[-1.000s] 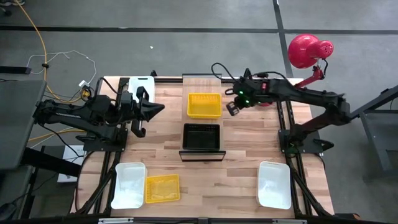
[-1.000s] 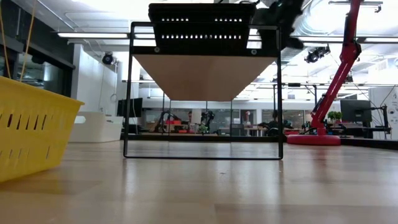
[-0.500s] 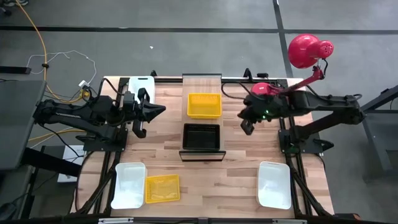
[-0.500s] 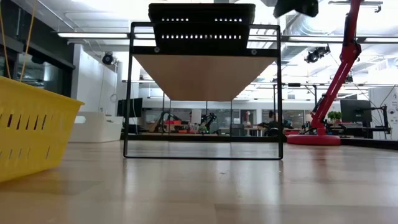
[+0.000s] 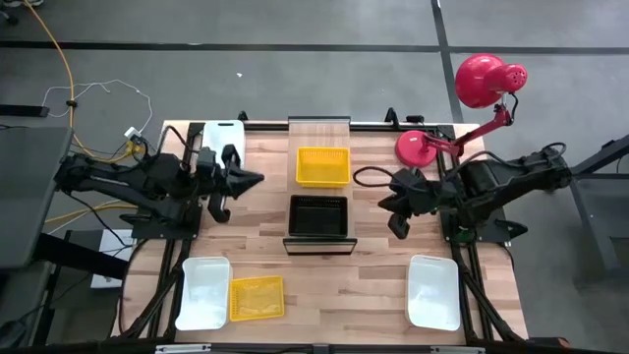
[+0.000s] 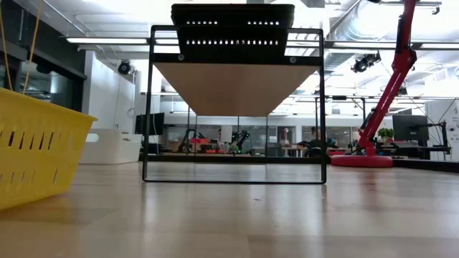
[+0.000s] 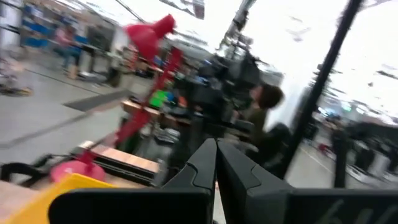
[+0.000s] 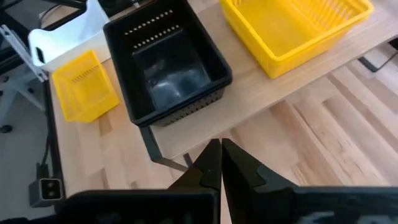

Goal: Stack baskets on shelf by color
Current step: Stack the yellow bin on top of the yellow bins on the shelf

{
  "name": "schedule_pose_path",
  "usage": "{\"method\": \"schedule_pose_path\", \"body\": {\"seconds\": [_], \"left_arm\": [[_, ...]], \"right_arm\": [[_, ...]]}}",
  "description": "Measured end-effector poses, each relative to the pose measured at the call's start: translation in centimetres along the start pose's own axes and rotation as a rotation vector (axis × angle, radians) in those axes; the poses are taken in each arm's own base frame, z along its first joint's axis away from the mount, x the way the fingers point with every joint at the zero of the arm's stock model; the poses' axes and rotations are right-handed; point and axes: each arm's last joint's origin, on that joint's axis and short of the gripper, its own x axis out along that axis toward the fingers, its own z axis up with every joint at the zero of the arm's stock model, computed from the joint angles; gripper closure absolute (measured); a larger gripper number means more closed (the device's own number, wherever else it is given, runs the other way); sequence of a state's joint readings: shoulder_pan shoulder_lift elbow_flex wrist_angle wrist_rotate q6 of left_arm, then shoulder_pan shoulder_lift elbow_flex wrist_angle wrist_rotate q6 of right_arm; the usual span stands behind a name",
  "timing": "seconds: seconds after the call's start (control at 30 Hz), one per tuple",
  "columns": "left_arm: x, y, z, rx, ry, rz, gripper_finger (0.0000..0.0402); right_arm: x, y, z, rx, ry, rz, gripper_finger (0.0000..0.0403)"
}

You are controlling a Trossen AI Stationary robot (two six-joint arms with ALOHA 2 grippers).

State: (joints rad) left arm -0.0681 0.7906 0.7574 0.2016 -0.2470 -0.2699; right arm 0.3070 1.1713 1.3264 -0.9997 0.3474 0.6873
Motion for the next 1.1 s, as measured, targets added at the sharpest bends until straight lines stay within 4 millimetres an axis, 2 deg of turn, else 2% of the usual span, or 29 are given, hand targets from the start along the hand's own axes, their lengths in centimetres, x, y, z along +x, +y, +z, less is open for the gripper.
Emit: {"method": "schedule_pose_path", "body": {"seconds": [0.13, 0.33, 0.57, 0.83, 1.0, 1.1], "left_arm": [[1.6, -2.5, 0.0, 0.050, 0.108, -0.075, 0.0402], [2.8, -6.6, -0.5, 0.123, 0.502, -0.130, 0.0401], [3.1, -11.2, -2.8, 0.263, 0.858, -0.186, 0.0386], [3.0, -14.6, -10.0, 0.435, 1.220, -0.341, 0.0348], [4.4, -15.1, -15.2, 0.498, 1.356, -0.296, 0.0389], [5.6, -14.9, -17.9, 0.517, 1.390, -0.260, 0.0395]], "right_arm": [[-0.1, 0.1, -0.3, 0.004, -0.002, -0.025, 0.0403], [-0.2, 0.0, -0.5, 0.002, 0.001, -0.038, 0.0403], [-0.2, -0.1, -0.6, -0.004, 0.010, -0.050, 0.0403], [-0.2, -0.1, -0.6, -0.006, 0.013, -0.053, 0.0403], [-0.2, -0.2, -0.6, -0.009, 0.001, -0.070, 0.0403], [-0.2, -0.2, -0.5, -0.009, 0.000, -0.073, 0.0403]]}}
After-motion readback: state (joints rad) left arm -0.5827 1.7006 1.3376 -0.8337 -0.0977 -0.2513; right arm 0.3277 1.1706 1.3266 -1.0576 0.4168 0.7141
